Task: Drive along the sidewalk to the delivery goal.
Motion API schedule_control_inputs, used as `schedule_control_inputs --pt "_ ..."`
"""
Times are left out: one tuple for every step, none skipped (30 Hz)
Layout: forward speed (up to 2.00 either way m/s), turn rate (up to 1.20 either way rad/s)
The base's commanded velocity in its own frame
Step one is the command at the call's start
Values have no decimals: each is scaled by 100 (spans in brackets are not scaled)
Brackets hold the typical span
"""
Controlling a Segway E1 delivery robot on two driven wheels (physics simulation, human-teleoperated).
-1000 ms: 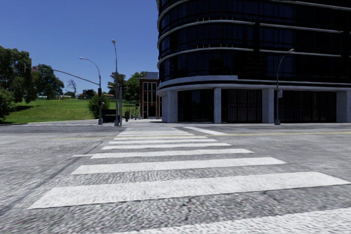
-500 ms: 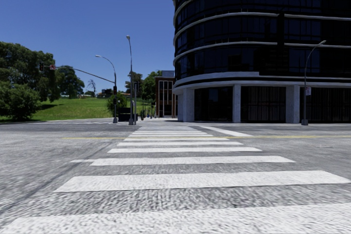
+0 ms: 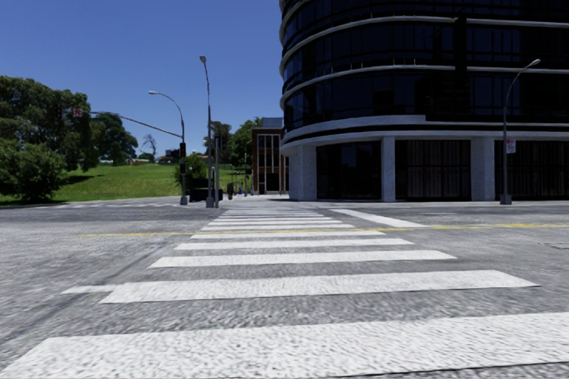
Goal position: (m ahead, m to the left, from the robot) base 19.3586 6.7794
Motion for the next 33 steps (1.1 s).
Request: schedule_control_inputs --pt "153 0" --pt "153 0" --pt "153 0" --pt "153 0" --pt "153 0" --pt "153 0" --pt "153 0" --pt "154 0" --pt "154 0" --pt "154 0" --pt "154 0" --pt "154 0" --pt "154 0" --pt "154 0" --pt "154 0" --pt "154 0" --pt "154 0" --pt "154 0" --pt "154 0" --pt "154 0" --pt "154 0" --pt "154 0" --pt "154 5" --pt "154 12" --pt "154 16" --pt "154 20" --pt "154 20" --pt "154 24" --pt "154 30" --pt "154 32" --pt "154 33" --pt "154 33" --pt "154 33"
